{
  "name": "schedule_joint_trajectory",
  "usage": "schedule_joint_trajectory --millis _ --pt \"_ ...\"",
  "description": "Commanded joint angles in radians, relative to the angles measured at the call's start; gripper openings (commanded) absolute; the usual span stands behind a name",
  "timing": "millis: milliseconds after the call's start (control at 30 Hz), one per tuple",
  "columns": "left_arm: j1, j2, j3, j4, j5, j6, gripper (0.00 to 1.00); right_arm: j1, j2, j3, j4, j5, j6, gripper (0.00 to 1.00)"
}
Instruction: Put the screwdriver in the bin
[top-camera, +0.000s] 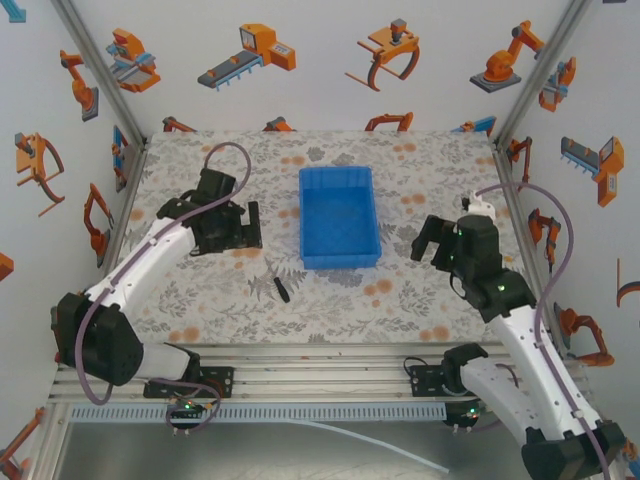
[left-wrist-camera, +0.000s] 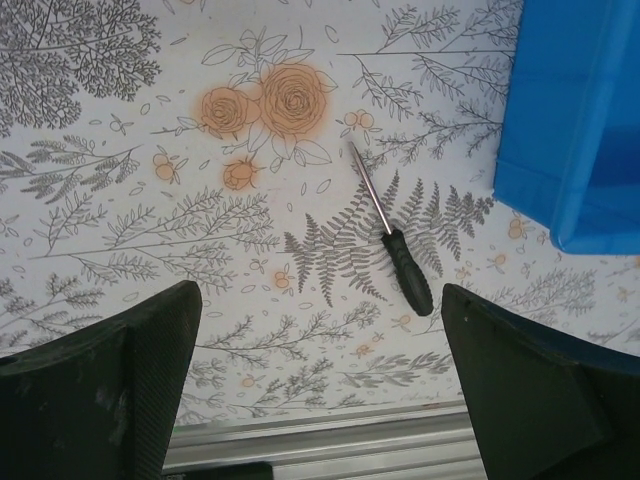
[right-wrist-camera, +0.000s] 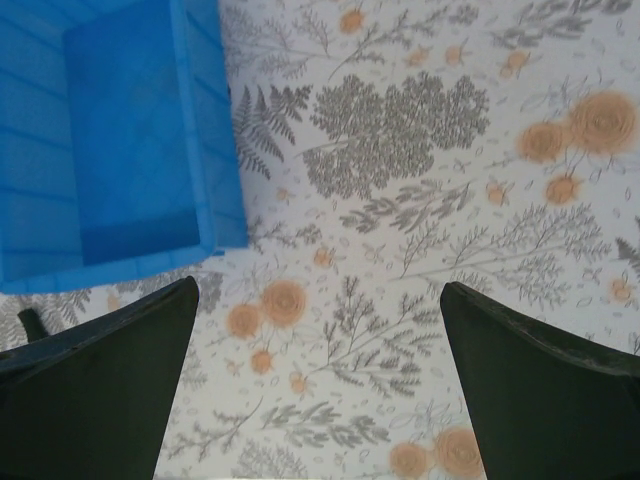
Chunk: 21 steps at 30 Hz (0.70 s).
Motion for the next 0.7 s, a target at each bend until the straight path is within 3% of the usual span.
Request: schedule_joint_trajectory --millis 0,233,333,667 --pt "-0.050 0.054 0.048 -0.031 -0.104 -0.184 0.97 0.020 -0.062 -0.013 -0.158 0.035 0.085 0.99" --pt "-0.178 0.185 0.065 -0.054 -0.182 -0.320 0.98 0.022 -0.137 -0.013 -0.235 -0.010 0.093 0.99" --pt "-0.184 0.220 0.066 -0.053 -0.152 -0.330 0.91 0.022 -0.135 -0.004 -0.254 -0.013 0.093 0.99" --pt "-0.243 0.224 -0.038 -0.012 -0.083 -0.387 0.91 0.022 -0.154 -0.027 -0.240 -0.051 0.108 0.99"
